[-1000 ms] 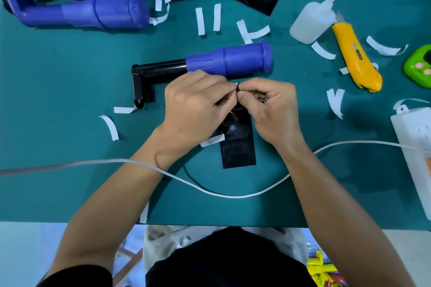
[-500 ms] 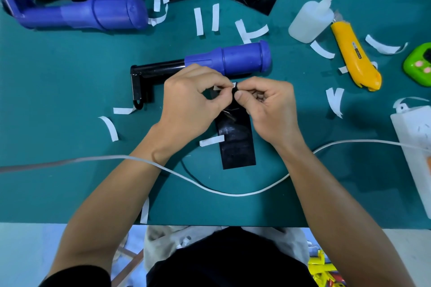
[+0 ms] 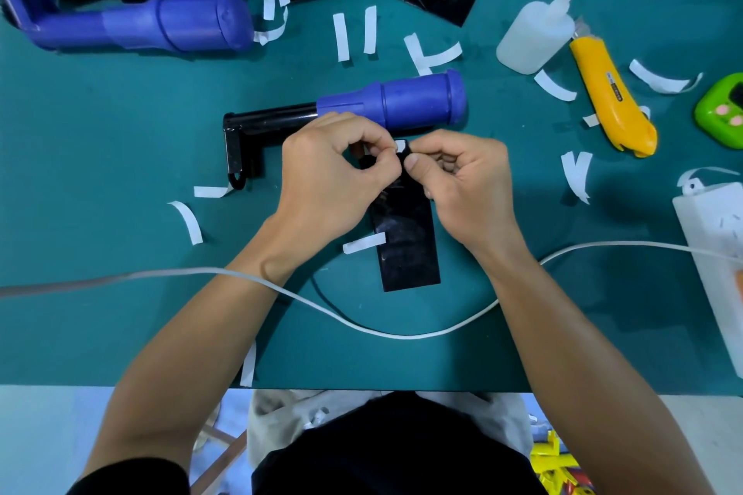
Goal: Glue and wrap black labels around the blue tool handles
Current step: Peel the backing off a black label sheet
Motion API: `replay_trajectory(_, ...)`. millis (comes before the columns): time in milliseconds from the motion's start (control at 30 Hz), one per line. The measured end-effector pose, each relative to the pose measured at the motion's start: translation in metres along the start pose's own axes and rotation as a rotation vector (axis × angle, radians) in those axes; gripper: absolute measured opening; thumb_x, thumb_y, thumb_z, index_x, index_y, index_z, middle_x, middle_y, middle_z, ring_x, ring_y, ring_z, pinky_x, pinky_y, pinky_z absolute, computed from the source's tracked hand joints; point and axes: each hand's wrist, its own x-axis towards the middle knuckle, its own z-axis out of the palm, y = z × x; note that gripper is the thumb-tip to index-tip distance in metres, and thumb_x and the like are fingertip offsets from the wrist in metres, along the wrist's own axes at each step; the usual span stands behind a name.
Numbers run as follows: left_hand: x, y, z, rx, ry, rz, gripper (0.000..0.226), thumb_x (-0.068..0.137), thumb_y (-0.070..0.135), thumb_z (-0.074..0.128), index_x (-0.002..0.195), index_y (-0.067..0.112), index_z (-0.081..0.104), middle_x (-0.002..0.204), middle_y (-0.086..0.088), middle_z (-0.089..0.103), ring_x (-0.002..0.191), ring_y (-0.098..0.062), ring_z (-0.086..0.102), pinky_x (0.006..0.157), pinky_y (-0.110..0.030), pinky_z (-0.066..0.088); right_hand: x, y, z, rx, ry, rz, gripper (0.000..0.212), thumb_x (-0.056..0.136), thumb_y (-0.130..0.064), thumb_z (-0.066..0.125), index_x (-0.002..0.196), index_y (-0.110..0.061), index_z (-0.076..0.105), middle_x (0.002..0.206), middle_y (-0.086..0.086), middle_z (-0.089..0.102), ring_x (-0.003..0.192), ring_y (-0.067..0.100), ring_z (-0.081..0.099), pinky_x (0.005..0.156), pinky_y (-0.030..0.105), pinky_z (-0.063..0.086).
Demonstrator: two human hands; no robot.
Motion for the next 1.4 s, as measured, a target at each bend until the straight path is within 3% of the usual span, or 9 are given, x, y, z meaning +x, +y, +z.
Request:
replay_trajectory(133,0.001,0.001,-0.001,-0.016,0.074,0.009,0.01,0.08,0.014,0.077,0.079,0.024,0.079,0.076,0.018,0.07,0.074,-0.001,0.06,0.073,-0.012,0.04,0.0,-0.001,-0.002,-0.004,0.011,0.014,0.012,0.088,-0.005,0.071,0.083,-0.015,0.075,0.062,-0.015,0.063,0.053,0.003,0.05,0.057,0.019,0.041)
replay_trajectory(267,0.0,0.007,-0.003,-0.126,0.09,-0.057,0.017,0.083,0.025,0.083,0.083,0.041,0.076,0.078,0.019,0.074,0.068,-0.005,0.067,0.07,-0.015,0.049,-0.003,-0.001,0.0,-0.043,0.033,0.004,0.009,0.087,-0.009,0.075,0.088,-0.017,0.079,0.071,-0.008,0.072,0.06,0.008,0.059,0.062,0.024,0.047)
replay_trajectory(400,-0.001,0.01,-0.003,-0.183,0.049,-0.104,0.021,0.083,0.026,0.083,0.084,0.045,0.075,0.075,0.019,0.075,0.065,-0.003,0.069,0.068,-0.013,0.051,-0.006,-0.001,0.001,-0.113,0.069,-0.066,0.017,0.087,-0.008,0.075,0.088,-0.024,0.079,0.073,-0.001,0.074,0.063,0.025,0.062,0.06,0.033,0.051)
replay_trajectory(600,0.001,0.009,-0.004,-0.221,-0.027,-0.125,0.016,0.08,0.028,0.081,0.079,0.043,0.075,0.075,0.018,0.076,0.069,-0.004,0.073,0.067,-0.017,0.053,-0.008,-0.001,0.0,-0.22,0.094,-0.17,0.01,0.086,0.002,0.074,0.085,-0.005,0.08,0.075,-0.009,0.068,0.062,-0.002,0.053,0.064,0.014,0.04)
replay_trajectory(733,0.001,0.007,-0.004,-0.231,-0.04,-0.125,0.014,0.078,0.028,0.081,0.079,0.04,0.074,0.075,0.018,0.075,0.068,-0.002,0.072,0.067,-0.013,0.051,-0.008,-0.002,-0.001,-0.236,0.073,-0.196,0.01,0.086,0.005,0.072,0.084,-0.002,0.079,0.073,-0.015,0.062,0.061,-0.002,0.051,0.065,0.012,0.037)
replay_trajectory(1000,0.0,0.009,-0.001,-0.202,-0.03,-0.123,0.022,0.078,0.02,0.08,0.078,0.04,0.074,0.073,0.02,0.074,0.067,0.001,0.071,0.063,-0.009,0.048,-0.008,-0.001,-0.001,-0.251,0.075,-0.224,0.01,0.086,0.004,0.072,0.084,-0.003,0.08,0.071,-0.002,0.066,0.062,0.007,0.054,0.063,0.022,0.043)
replay_trajectory(1200,-0.001,0.011,-0.001,-0.197,-0.026,-0.112,0.024,0.078,0.017,0.077,0.078,0.041,0.074,0.073,0.025,0.073,0.067,0.003,0.069,0.063,-0.007,0.047,-0.009,0.002,0.0,-0.246,0.072,-0.226,0.011,0.086,0.006,0.072,0.087,-0.001,0.081,0.073,-0.01,0.065,0.063,-0.001,0.055,0.066,0.014,0.041)
replay_trajectory(1400,-0.002,0.01,0.001,-0.208,-0.002,-0.105,0.023,0.077,0.019,0.075,0.078,0.042,0.075,0.072,0.025,0.073,0.064,0.004,0.068,0.061,-0.007,0.047,-0.008,0.001,0.002,-0.206,0.077,-0.201,0.013,0.085,0.008,0.073,0.089,-0.002,0.081,0.079,0.002,0.074,0.069,-0.002,0.063,0.068,0.012,0.046)
